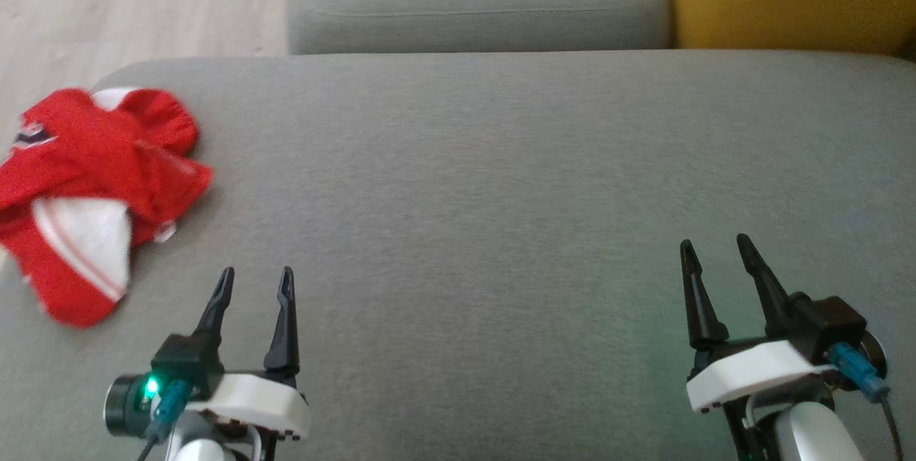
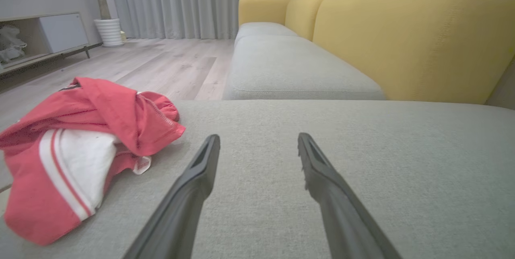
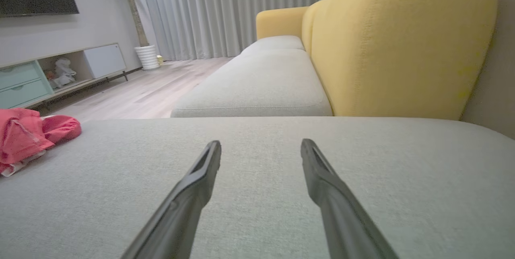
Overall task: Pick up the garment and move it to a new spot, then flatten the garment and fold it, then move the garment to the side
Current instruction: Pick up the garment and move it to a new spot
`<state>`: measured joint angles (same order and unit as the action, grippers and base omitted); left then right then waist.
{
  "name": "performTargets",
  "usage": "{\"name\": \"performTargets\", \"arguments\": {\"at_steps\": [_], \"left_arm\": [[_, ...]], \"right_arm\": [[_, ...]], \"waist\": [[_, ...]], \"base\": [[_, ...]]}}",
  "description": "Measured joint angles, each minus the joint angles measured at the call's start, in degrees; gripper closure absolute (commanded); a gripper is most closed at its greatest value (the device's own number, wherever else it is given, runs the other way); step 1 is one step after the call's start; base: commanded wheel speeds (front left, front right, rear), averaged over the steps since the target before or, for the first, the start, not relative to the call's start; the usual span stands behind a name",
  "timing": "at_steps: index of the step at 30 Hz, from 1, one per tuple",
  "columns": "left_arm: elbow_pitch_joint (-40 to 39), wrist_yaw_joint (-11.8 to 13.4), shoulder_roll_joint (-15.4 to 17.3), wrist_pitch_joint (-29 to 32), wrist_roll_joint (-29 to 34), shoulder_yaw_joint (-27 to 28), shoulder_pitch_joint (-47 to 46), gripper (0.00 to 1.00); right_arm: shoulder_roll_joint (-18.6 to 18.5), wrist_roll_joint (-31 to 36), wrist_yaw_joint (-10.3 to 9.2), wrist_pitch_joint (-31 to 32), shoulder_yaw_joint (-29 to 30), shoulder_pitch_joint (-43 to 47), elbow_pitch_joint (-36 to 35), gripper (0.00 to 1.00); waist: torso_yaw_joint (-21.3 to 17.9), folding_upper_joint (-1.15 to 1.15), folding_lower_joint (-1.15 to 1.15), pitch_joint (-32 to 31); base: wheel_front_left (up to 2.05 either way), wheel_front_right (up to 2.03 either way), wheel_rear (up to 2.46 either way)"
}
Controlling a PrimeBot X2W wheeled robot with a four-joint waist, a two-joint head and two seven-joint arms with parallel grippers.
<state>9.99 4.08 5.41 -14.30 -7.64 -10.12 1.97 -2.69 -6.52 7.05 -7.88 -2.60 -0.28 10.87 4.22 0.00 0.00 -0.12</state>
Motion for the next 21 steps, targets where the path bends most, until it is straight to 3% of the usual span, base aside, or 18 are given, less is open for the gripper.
{"name": "performTargets", "arguments": {"at_steps": [15,21], "left_arm": [[0.6,-0.1,0.2,0.0,1.5,3.0,-1.2,0.0],[0.5,-0.1,0.4,0.0,1.6,3.7,-1.1,0.0]], "right_arm": [[0.0,-1.8,0.0,0.7,-3.5,2.2,-3.5,0.0],[0.1,-2.0,0.0,0.7,-4.0,2.2,-3.7,0.0]], "waist": [[16.4,0.0,0.0,-0.4],[20.7,0.0,0.0,-0.6]], "base": [[0.0,0.0,0.0],[0.0,0.0,0.0]]}}
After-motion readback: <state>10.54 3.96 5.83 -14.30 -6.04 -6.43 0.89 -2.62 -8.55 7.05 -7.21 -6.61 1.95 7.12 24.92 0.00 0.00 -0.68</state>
